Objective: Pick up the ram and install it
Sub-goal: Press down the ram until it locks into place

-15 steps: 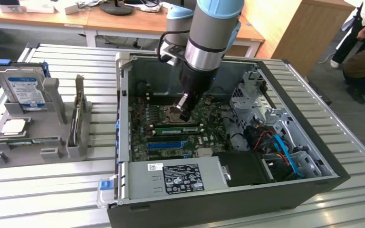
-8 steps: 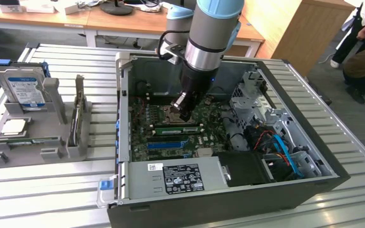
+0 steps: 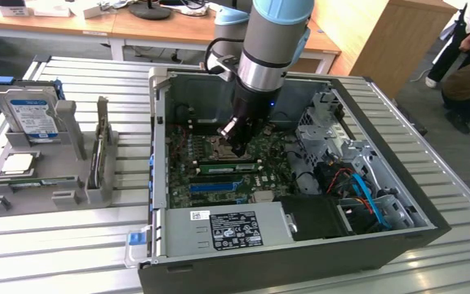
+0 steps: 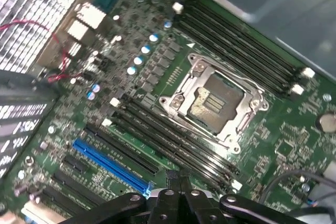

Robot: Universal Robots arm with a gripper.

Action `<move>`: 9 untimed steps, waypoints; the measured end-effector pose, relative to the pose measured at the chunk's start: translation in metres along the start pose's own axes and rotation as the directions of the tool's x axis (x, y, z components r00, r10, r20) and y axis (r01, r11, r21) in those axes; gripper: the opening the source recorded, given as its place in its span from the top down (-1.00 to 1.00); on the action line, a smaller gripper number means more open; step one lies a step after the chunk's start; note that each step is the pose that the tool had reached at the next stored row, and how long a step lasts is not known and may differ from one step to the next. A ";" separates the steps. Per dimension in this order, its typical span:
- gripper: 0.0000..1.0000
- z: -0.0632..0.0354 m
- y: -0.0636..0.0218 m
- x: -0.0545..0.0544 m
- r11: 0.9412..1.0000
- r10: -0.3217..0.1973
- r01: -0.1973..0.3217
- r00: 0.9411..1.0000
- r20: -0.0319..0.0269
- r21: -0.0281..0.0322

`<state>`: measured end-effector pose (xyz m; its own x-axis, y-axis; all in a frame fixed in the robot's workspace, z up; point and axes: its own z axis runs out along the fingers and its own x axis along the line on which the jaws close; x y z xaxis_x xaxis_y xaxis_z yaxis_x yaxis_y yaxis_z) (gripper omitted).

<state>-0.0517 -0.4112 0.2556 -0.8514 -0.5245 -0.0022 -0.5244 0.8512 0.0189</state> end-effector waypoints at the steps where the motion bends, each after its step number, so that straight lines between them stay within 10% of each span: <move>1: 0.79 0.0000 0.0000 0.000 1.000 0.017 -0.017 1.000 0.000 0.000; 9: 0.79 0.0003 0.0000 0.000 0.988 0.152 -0.152 0.988 0.003 0.001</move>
<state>-0.0517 -0.4112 0.2553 -0.9212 -0.3890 -0.0020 -0.3890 0.9211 0.0184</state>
